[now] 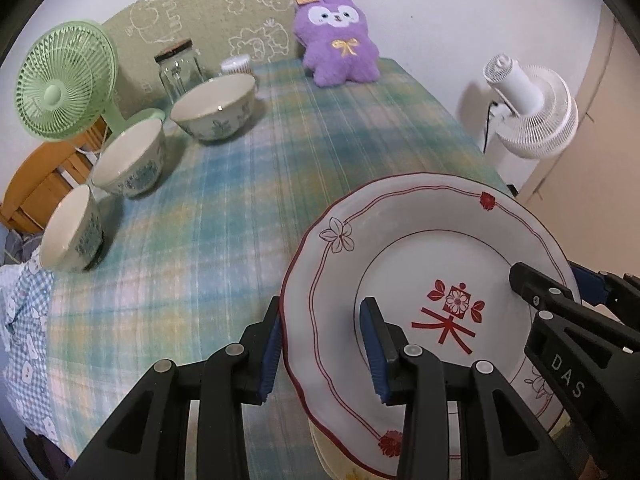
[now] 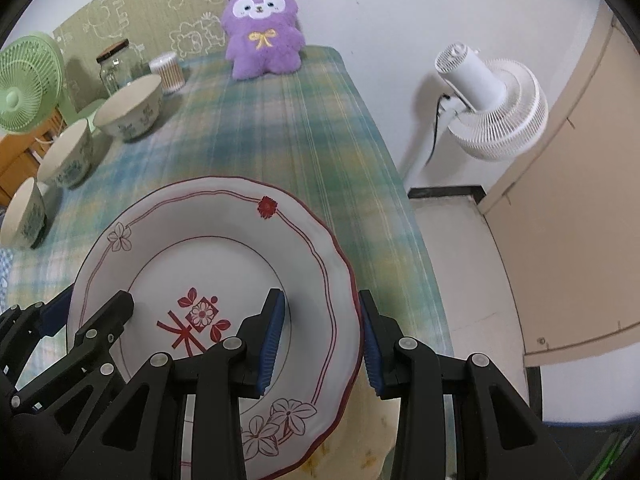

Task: Organize plates and bowls
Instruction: 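Lift the red-patterned plate with the left tool and lower it onto the yellow-flower plates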

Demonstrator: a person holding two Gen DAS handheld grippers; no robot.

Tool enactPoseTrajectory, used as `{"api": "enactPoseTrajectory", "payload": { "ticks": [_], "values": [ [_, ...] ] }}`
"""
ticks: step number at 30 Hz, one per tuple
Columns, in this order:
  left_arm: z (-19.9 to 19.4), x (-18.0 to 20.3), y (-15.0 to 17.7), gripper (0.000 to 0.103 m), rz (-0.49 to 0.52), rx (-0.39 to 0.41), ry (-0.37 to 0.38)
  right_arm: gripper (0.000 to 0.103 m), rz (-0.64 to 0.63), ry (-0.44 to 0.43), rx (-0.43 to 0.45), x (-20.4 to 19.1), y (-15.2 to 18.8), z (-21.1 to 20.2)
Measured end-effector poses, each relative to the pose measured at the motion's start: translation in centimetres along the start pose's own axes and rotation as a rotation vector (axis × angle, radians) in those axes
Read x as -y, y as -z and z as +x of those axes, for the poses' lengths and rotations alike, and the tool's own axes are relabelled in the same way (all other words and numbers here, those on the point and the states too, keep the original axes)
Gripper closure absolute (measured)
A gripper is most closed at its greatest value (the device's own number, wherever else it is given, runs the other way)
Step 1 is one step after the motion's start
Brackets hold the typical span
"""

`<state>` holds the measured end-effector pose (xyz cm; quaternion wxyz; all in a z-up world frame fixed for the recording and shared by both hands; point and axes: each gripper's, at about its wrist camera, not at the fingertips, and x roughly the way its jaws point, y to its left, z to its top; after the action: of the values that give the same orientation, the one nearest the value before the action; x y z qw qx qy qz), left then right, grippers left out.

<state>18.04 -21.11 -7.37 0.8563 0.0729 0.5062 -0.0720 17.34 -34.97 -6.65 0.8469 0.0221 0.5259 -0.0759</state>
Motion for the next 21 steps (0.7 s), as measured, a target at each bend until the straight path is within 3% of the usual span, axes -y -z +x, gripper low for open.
{"api": "enactPoseTrajectory", "payload": {
  "ticks": [21],
  "values": [
    [-0.2, 2.4, 3.5, 0.066, 0.097, -0.019, 0.013, 0.063, 0.083, 0.059, -0.066, 1.5, 5.1, 0.4]
  ]
}}
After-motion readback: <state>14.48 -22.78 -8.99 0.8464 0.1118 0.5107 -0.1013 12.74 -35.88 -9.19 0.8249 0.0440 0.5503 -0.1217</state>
